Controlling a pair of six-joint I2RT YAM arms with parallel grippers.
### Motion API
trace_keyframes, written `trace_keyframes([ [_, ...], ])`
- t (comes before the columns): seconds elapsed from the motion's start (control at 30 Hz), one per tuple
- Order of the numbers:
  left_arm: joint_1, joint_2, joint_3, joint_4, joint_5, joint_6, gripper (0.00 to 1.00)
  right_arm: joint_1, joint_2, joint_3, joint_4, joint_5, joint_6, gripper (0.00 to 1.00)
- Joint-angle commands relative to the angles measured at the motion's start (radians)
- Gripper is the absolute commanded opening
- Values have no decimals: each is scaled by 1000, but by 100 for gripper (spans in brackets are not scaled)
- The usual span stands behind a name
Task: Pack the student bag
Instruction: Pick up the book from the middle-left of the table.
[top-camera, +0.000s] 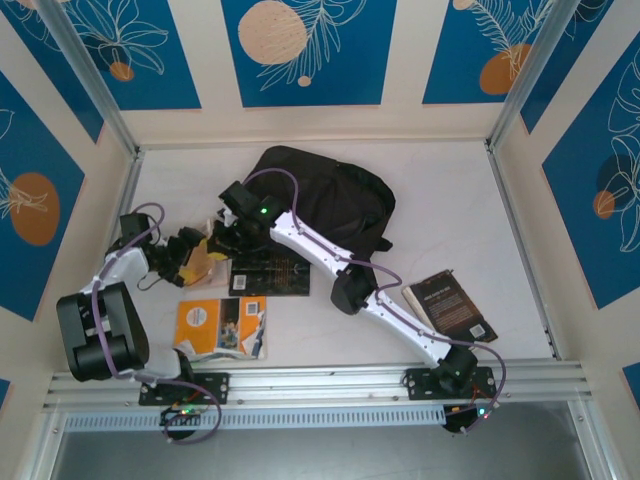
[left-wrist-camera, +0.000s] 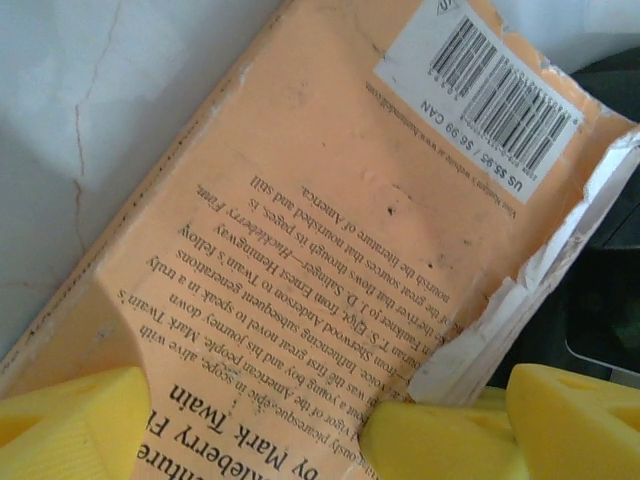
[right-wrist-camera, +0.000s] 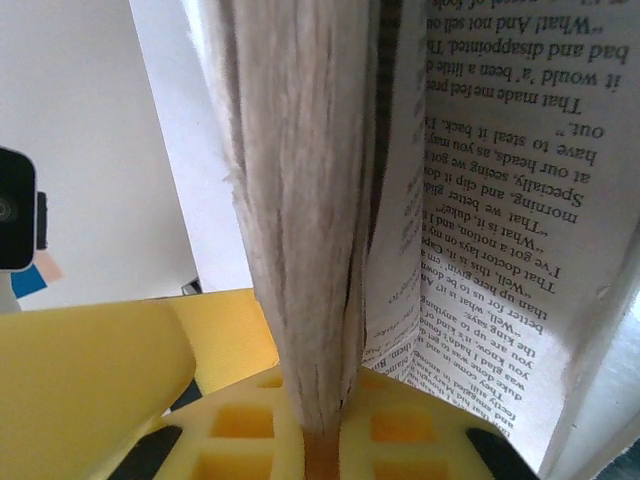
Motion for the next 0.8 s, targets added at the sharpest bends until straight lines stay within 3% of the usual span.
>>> trace_keyframes([
  [0.0, -15, -32, 38, -95, -24, 22, 92, 13, 33, 57, -5, -69, -1, 0],
  [0.27, -17, -116, 222, -333, -276, 113, 96, -11, -82, 57, 2, -42, -42, 0],
  [0.37, -17, -118, 247, -344, -287, 112, 96, -22, -153, 57, -34, -29, -97, 0],
  [0.43, -19, -106, 253, -315, -232, 93, 96, -28, -201, 58, -61, -17, -142, 0],
  [0.67, -33, -53, 297, -109, 124, -76, 97, -50, -351, 57, -147, 20, -258, 0],
  [0.77, -78, -60, 357, -80, 169, -103, 97, -68, -400, 57, -185, 30, -277, 0],
])
